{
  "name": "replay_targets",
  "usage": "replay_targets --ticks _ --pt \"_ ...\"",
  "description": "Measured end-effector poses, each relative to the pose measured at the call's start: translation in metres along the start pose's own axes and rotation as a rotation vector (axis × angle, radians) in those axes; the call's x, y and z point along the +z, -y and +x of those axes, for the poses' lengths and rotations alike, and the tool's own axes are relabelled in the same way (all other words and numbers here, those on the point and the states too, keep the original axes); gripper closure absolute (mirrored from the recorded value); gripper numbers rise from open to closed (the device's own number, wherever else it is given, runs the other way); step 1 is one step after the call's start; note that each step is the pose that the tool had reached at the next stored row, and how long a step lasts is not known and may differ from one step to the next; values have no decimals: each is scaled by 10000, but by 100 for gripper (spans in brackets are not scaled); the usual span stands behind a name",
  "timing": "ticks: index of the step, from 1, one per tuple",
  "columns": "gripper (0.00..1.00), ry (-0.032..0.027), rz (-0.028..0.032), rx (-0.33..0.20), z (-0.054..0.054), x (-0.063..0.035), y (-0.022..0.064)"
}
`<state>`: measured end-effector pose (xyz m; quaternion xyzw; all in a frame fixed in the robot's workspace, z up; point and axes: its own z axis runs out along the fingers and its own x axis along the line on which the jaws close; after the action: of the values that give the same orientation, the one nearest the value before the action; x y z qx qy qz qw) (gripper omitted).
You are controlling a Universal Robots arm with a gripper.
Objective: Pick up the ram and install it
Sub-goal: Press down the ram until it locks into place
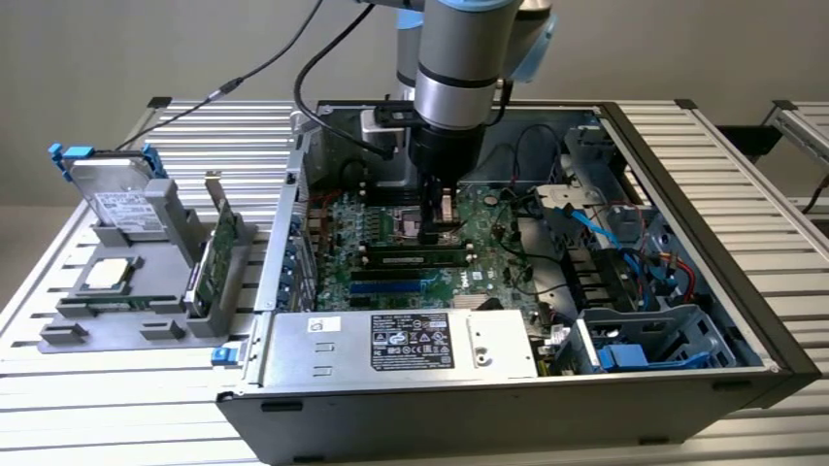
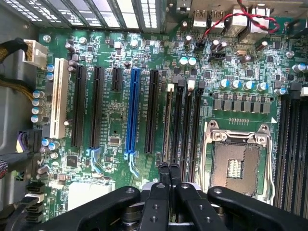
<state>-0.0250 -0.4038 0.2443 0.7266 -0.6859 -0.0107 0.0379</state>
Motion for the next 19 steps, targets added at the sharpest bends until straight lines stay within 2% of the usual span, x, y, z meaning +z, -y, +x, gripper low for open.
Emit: replay_targets --ticks 19 --pt "90 3 -2 48 0 -1 0"
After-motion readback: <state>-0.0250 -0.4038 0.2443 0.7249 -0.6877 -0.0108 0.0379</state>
